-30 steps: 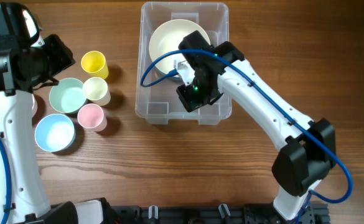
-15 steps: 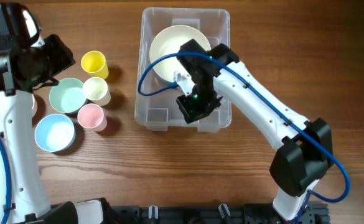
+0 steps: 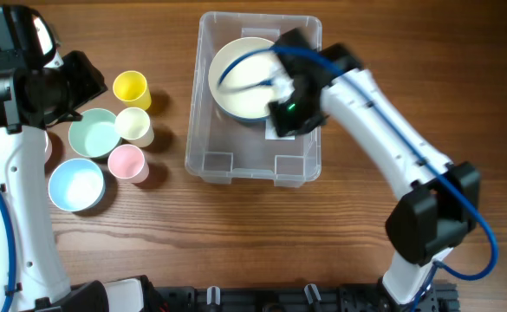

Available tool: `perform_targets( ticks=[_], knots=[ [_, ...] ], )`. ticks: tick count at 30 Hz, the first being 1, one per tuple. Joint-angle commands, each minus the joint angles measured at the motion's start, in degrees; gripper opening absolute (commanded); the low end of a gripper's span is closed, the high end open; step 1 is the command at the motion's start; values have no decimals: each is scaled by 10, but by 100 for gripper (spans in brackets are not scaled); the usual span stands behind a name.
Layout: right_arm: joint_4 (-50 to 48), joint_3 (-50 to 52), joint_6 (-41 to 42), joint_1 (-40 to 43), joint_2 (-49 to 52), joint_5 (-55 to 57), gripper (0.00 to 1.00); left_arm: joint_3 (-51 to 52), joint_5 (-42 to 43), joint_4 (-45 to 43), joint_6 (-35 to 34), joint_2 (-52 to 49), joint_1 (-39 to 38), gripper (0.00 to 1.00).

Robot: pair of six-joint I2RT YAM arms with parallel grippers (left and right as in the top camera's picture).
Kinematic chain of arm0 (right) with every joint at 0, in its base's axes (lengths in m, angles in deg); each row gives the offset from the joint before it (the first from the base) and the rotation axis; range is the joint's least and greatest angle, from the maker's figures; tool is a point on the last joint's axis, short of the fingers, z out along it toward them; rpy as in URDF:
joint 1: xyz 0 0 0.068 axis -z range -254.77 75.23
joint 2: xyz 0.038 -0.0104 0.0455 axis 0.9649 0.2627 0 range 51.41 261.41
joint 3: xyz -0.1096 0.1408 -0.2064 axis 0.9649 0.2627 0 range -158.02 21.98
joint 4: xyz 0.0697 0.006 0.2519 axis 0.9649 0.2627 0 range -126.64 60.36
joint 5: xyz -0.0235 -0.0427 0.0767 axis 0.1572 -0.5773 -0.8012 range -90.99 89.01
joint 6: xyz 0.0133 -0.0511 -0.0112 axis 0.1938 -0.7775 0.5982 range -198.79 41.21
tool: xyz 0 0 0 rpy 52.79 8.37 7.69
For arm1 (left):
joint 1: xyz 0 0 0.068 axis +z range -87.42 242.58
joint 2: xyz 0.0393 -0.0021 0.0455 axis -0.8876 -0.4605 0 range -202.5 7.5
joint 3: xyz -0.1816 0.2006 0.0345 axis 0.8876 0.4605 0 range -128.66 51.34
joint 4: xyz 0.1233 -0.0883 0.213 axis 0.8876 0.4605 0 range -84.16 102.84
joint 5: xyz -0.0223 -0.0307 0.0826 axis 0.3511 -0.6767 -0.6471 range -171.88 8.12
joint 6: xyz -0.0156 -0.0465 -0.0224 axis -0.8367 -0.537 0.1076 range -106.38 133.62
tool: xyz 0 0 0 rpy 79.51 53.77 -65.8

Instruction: Pack container

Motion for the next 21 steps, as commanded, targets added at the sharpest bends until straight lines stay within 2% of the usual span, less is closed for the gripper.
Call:
perform_targets(
  ticks=[1, 14, 21],
  knots=[
    [20, -12, 24, 62, -24, 9, 5, -1, 7, 4, 9, -1, 3, 51],
    [69, -8, -19, 65, -24, -7, 6, -1, 7, 8, 9, -1, 4, 52],
    [7, 67, -17, 65, -23, 20, 7, -1, 7, 8, 9, -1, 4, 52]
  ],
)
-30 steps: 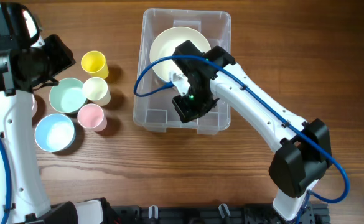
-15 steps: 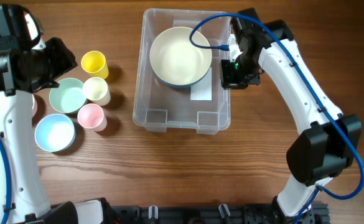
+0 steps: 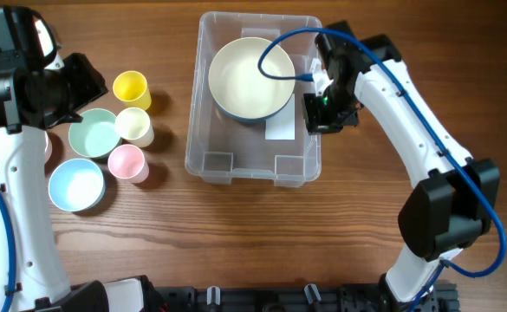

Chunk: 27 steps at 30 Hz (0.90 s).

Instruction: Pack container

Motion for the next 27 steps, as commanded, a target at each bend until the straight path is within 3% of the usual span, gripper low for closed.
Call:
perform_targets(
  ticks=[1, 7, 10, 16, 17, 18, 21, 25, 27],
  knots=[
    [-19, 23, -5, -3, -16, 34, 7, -1, 7, 0, 7, -1, 4, 51],
    [-81, 23, -9, -3, -16, 87, 7, -1, 7, 0, 7, -1, 4, 52],
    [-90, 21, -53, -3, -16, 70, 7, -1, 7, 0, 7, -1, 4, 52],
    [-110, -120, -77, 4, -81, 66, 9, -1, 7, 6, 7, -1, 3, 56],
    [-116, -141, -53, 13, -103, 89, 21, -1, 7, 9, 7, -1, 0, 56],
    [-117, -154, -25, 26, -124, 113, 73, -1, 7, 11, 7, -1, -8, 58],
    [-96, -155, -5, 91, -167, 121, 86, 10, -7, 15, 7, -7, -34, 65],
    [-54, -140, -7, 138, -156, 115, 86, 45, -24, -8, 7, -57, -67, 65],
    [-53, -139, -7, 137, -149, 115, 86, 45, -24, -67, 7, -92, -79, 62]
  ],
)
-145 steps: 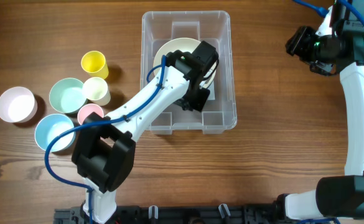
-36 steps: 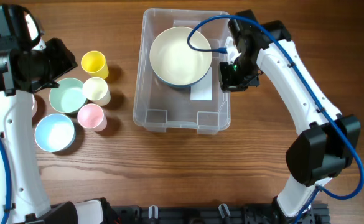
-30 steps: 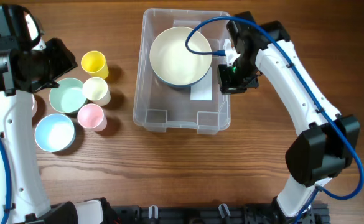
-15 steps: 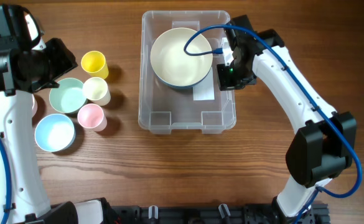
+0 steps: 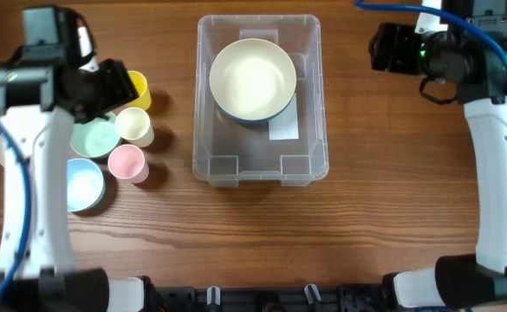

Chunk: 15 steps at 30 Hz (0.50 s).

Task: Pack container
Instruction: 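Grasp the yellow cup with the left gripper and lift it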

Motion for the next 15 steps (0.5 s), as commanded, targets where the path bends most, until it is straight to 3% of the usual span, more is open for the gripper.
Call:
perform_targets(
  ticks=[1, 4, 15],
  knots=[
    [3, 7, 12, 0, 17, 8, 86, 7, -10, -99, 5, -63, -21, 62],
    [9, 7, 12, 0, 17, 8, 86, 7, -12, -163, 4, -127, -31, 62],
    [19, 7, 11, 0, 17, 8, 86, 7, -85, -224, 5, -285, -33, 66]
  ],
)
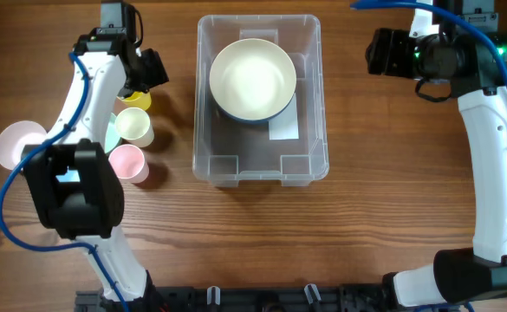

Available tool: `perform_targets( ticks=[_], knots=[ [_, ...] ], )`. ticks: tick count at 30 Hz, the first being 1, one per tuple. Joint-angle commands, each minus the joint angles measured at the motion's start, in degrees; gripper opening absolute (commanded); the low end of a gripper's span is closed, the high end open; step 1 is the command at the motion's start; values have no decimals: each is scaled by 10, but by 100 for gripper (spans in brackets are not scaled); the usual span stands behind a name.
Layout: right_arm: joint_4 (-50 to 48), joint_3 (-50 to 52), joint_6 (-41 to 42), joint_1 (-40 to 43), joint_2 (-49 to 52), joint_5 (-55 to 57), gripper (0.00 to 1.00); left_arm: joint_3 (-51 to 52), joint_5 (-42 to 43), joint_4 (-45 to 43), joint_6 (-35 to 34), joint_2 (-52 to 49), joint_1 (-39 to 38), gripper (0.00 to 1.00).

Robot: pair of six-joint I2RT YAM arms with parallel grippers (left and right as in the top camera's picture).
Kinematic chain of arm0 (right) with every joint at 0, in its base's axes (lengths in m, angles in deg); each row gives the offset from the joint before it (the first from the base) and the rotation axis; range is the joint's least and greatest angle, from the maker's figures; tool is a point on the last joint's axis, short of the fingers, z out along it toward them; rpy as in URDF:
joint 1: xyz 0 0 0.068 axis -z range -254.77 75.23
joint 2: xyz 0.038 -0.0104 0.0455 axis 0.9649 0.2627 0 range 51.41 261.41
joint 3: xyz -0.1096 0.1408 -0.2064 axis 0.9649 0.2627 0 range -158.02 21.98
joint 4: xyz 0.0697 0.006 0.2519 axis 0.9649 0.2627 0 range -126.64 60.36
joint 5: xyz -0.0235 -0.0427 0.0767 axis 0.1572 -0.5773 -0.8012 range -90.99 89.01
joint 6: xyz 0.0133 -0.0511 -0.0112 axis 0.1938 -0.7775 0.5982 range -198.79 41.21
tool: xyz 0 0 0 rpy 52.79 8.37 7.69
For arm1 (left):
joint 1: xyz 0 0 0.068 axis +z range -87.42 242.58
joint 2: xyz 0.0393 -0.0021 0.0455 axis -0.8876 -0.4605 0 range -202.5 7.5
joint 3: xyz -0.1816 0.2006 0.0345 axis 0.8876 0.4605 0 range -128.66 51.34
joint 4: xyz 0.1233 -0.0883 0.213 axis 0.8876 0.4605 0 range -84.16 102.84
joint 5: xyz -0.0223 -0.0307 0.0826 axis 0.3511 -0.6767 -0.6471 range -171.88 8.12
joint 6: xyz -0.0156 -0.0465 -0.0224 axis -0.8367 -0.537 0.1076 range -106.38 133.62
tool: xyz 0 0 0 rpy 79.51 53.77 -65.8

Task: Pack container
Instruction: 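Grasp the yellow cup with the left gripper and lift it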

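The clear plastic container [259, 152] stands at the table's centre with a cream bowl [252, 78] and a white card [281, 128] inside. My left gripper [152, 69] hovers over the yellow cup [138, 99], left of the container; its jaws look like one dark block. Below it stand a cream cup [134, 126] and a pink cup [126, 162]. My right gripper [376, 52] is at the far right, away from the container, holding nothing, jaws apart.
A pink bowl [16, 143] lies at the far left. The left arm covers most of the mint bowl [114, 132] and the blue bowl. The left arm's links stretch along the left side of the table.
The left arm has swung up and right; its gripper now sits over the yellow cup, nearer the container. The pink bowl has come into view. The right arm has barely moved.
The right gripper was inside the container with the cream bowl. Then it stood beside the container's right wall with the bowl left inside. Later it was at the far right while the left arm reached toward the cups, where its gripper now hovers.
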Motion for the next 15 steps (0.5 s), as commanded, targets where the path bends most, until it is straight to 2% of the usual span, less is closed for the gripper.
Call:
perform_targets(
  ticks=[1, 5, 9, 12, 15],
  knots=[
    [5, 3, 9, 0, 5, 8, 86, 2, -45, -14, 5, -32, -2, 66],
    [7, 3, 9, 0, 5, 8, 85, 2, -53, -25, 18, -62, -2, 63],
    [9, 3, 9, 0, 5, 8, 85, 1, -52, -38, 18, -67, -2, 39],
    [13, 3, 9, 0, 5, 8, 85, 2, -52, -47, 18, -67, -2, 33],
    [13, 3, 9, 0, 5, 8, 85, 1, -52, -57, 18, -67, -2, 19]
  ],
)
